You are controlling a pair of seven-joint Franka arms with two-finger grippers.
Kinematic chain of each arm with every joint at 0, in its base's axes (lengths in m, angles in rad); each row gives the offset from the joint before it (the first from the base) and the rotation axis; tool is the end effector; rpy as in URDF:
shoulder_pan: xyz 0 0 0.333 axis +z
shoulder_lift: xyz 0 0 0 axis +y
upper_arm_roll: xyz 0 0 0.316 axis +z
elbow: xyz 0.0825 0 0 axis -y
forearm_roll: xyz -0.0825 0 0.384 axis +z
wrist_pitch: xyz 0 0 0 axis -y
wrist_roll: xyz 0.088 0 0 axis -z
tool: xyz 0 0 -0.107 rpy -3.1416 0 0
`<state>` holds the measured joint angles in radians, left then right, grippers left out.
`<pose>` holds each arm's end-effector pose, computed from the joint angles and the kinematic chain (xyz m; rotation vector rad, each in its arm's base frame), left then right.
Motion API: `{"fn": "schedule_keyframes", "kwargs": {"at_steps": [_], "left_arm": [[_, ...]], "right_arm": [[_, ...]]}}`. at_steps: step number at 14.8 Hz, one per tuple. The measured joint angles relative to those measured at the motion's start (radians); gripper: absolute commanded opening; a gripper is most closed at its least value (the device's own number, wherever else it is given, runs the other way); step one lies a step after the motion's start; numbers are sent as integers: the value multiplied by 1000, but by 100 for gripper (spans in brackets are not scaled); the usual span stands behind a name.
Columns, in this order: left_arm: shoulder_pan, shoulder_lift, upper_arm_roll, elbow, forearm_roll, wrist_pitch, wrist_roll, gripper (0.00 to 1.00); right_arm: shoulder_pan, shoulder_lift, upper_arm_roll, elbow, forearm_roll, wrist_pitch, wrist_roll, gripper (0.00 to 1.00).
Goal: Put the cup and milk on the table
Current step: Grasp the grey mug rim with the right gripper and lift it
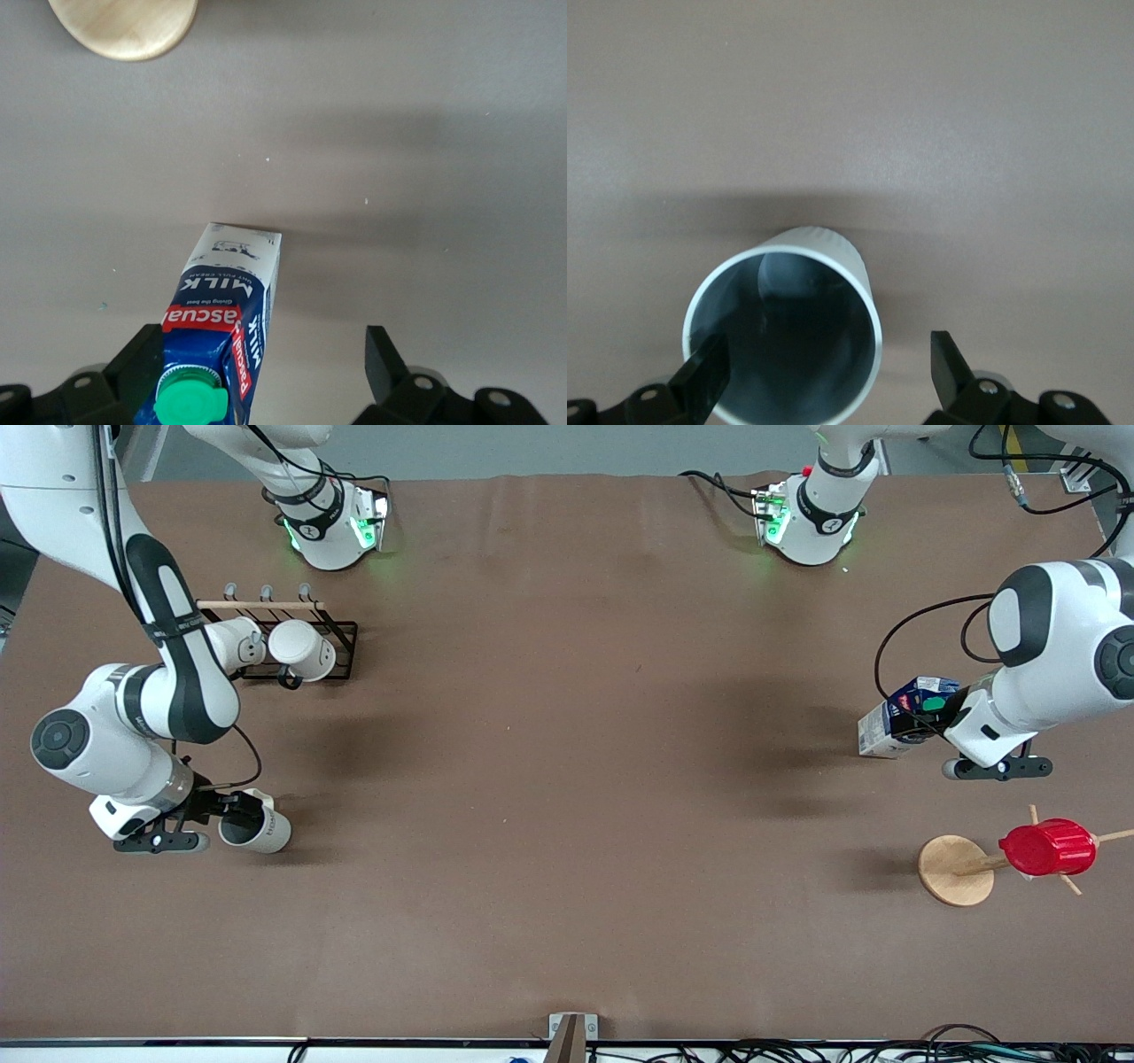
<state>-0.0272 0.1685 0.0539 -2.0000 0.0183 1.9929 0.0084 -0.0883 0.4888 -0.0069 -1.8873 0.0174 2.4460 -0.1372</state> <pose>0.5659 0.0155 0.3622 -3.1076 -0.0146 0.2739 0.6392 -0.0608 0.2530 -3.1391 -0.0470 -0.1106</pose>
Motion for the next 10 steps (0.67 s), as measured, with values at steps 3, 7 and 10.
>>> {"fn": "schedule_keyframes", "kwargs": {"at_steps": [3, 7, 10], "left_arm": [[1, 11, 4, -13, 26, 0, 1, 100], [1, 12, 5, -19, 32, 0, 1, 100], [1, 13, 5, -22, 32, -1, 1, 100]], "right_arm": [[0, 20, 0, 0, 0, 30, -6, 87], [-1, 38, -1, 1, 1, 42, -16, 20], [-1, 39, -1, 3, 3, 42, 9, 0]]}}
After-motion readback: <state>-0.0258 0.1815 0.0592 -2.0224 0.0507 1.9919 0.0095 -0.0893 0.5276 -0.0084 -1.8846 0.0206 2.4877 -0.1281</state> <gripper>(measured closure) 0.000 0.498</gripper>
